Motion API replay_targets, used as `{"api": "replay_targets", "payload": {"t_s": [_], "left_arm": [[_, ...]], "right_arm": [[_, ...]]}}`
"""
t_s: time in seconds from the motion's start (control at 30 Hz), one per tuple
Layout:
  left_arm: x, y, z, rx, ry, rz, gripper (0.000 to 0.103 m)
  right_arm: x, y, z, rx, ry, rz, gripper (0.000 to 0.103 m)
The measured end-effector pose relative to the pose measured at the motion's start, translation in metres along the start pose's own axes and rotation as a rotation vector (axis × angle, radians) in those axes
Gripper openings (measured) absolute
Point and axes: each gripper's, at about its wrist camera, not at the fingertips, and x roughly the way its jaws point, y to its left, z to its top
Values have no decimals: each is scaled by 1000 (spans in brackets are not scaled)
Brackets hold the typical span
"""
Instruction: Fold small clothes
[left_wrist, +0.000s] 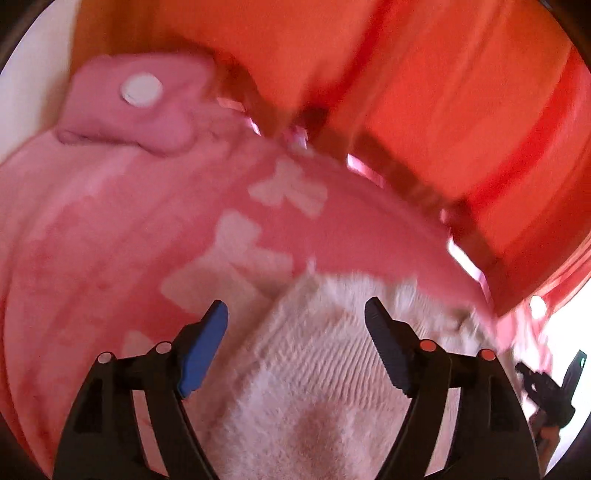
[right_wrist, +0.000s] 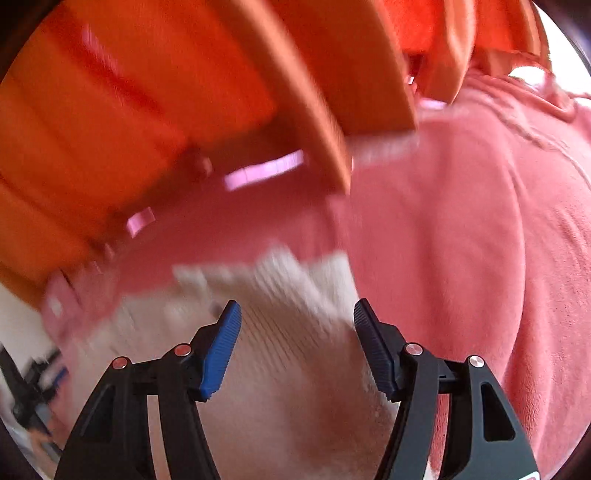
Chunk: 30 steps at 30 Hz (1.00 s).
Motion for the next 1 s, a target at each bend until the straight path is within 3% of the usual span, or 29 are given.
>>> {"api": "replay_targets", "payload": {"t_s": [0.07, 0.1, 0.17, 0.2, 0.3, 0.37, 0.43, 0.47, 0.53, 0.6, 0.63, 0.7, 0.8, 0.83, 0.9, 1.0], "left_arm": [[15, -6, -5, 46, 53, 40, 68], [22, -9, -7, 64, 72, 54, 60], [25, -9, -8, 66, 82, 23, 14], [19, -8, -6, 50, 63, 7, 12], [-19, -14, 8, 35, -75, -45, 10], [-38, -18, 17, 52, -146, -48, 10], [-27, -13, 18, 67, -139, 10, 10], [-14, -8, 17, 67, -110, 35, 10], [20, 7, 9, 24, 2, 75, 10], [24, 12, 7, -5, 20, 64, 10], [16, 8, 10, 6, -2, 53, 10], [7, 1, 12, 40, -37, 49, 10], [31, 7, 3, 43, 38, 86, 10], [37, 10, 0, 32, 54, 88, 10], [33, 6, 2, 49, 35, 103, 13], [0, -10, 6, 69, -43, 106, 16]], "right_arm": [[8, 6, -3, -59, 14, -68, 52], [10, 7, -4, -70, 17, -82, 36], [4, 8, -2, -70, -5, -73, 9], [-6, 9, 0, -55, -34, -35, 9], [-57, 13, 11, -2, -200, 158, 8], [-75, 16, 14, 4, -271, 212, 8], [-55, 17, 15, -25, -232, 105, 8], [-24, 13, 13, -20, -132, 13, 8], [11, 0, 7, 33, -9, -38, 8], [-3, 0, 10, 51, -46, -4, 8], [-22, 5, 14, 39, -112, 33, 8], [-30, 7, 15, 17, -150, 32, 8], [17, -9, 5, 62, 32, -44, 8], [22, -11, 1, 68, 36, -35, 8], [10, -4, 6, 43, 15, -53, 9], [-34, 16, 8, 26, -120, -70, 18]]}}
